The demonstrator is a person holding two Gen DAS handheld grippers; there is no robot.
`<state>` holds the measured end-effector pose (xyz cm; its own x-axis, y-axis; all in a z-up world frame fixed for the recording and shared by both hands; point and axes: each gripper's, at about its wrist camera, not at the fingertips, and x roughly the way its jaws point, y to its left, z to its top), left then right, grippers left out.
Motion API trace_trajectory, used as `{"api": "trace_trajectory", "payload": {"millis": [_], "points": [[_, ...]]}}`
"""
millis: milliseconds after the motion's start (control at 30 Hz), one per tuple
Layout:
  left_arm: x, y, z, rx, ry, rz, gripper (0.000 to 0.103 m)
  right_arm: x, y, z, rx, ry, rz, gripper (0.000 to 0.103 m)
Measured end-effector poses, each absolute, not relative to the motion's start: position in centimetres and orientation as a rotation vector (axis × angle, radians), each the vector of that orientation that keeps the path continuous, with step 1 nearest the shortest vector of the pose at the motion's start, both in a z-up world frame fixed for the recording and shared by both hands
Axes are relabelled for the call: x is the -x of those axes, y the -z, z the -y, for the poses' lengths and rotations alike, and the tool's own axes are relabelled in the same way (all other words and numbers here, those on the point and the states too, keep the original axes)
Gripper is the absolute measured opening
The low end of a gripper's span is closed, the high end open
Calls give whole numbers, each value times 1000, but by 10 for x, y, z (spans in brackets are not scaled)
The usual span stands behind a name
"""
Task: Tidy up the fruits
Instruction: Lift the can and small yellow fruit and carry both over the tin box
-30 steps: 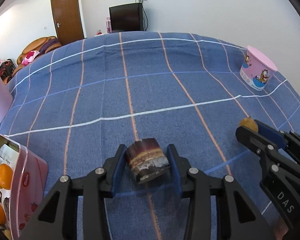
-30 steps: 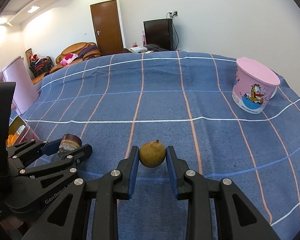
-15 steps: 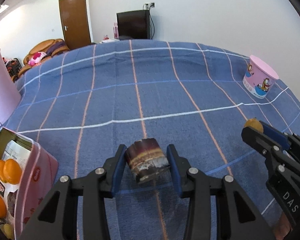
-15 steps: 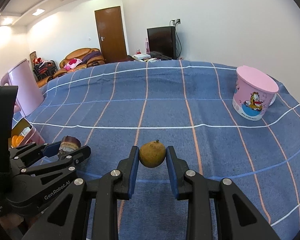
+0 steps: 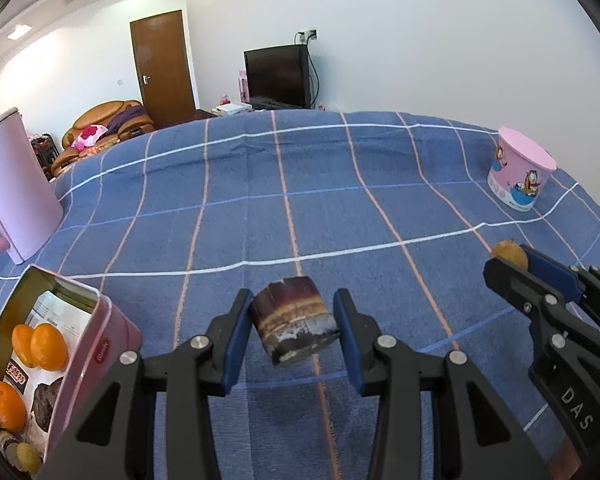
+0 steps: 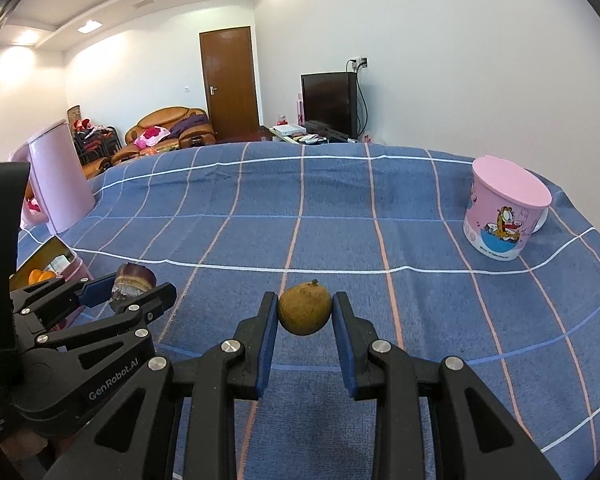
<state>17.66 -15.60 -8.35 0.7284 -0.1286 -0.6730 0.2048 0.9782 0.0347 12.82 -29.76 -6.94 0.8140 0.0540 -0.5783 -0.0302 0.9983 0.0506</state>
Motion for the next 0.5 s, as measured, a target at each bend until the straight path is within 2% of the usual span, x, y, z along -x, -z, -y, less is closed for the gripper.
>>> {"api": "trace_trajectory", "payload": {"millis": [500], "points": [[-165, 75, 156, -117, 154, -650, 43, -118, 63, 294, -30, -42, -555, 29]]}}
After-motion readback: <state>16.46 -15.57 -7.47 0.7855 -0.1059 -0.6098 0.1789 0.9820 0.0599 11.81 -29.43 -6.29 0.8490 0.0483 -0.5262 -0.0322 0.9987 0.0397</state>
